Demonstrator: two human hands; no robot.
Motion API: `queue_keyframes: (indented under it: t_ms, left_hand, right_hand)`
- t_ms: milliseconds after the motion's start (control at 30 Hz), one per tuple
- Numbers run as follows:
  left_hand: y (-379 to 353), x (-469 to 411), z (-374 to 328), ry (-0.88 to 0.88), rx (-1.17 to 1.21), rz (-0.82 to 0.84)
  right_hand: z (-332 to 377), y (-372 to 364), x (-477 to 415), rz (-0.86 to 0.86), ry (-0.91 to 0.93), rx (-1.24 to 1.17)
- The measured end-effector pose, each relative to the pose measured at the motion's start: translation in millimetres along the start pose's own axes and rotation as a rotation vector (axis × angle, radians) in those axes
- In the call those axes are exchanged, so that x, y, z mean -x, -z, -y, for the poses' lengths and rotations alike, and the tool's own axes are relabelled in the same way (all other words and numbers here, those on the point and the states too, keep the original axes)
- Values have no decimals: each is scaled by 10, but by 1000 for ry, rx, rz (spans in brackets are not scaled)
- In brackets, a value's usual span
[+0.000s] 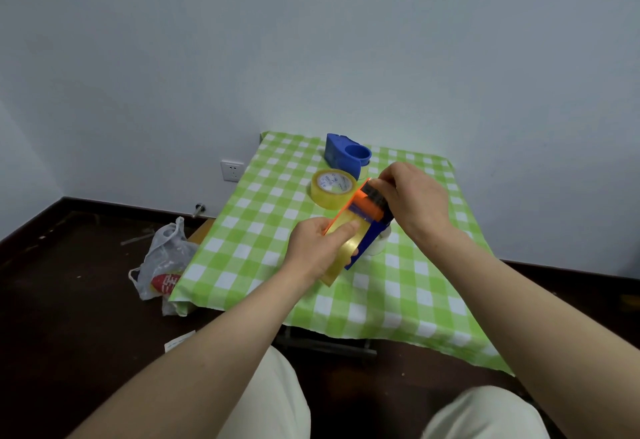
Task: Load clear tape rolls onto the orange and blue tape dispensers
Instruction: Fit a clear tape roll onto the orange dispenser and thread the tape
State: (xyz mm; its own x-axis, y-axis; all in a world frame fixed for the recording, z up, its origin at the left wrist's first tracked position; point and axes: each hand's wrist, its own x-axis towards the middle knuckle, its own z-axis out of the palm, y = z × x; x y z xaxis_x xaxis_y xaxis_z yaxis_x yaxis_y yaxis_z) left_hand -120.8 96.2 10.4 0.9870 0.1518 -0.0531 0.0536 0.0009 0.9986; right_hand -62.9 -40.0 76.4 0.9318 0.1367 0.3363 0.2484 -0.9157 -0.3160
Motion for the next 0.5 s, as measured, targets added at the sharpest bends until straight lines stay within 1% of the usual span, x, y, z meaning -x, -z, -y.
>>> queue_keyframes:
  t_ms: [67,167,267,333,433,500]
  left_hand:
    - [4,3,-13,-9,-14,-10]
    - [13,23,20,-12,-16,-38]
    - [-2,71,45,-2,3,-73]
    - [-12,90,31,-1,15,-98]
    - [-5,103,-16,10,19,-110]
    - [11,107,-27,5,19,-115]
  right_hand:
    - [-36,-6,-14,-8,-21,-30]
    - [-71,31,-44,-56,-84,-137]
    - [-74,56,-63,-56,-72,-87]
    - [-86,57,-65,-75,-89,-110]
    - [-136,56,-85,-69,-140,-223]
    - [-167,75,-124,-19,-180,-389]
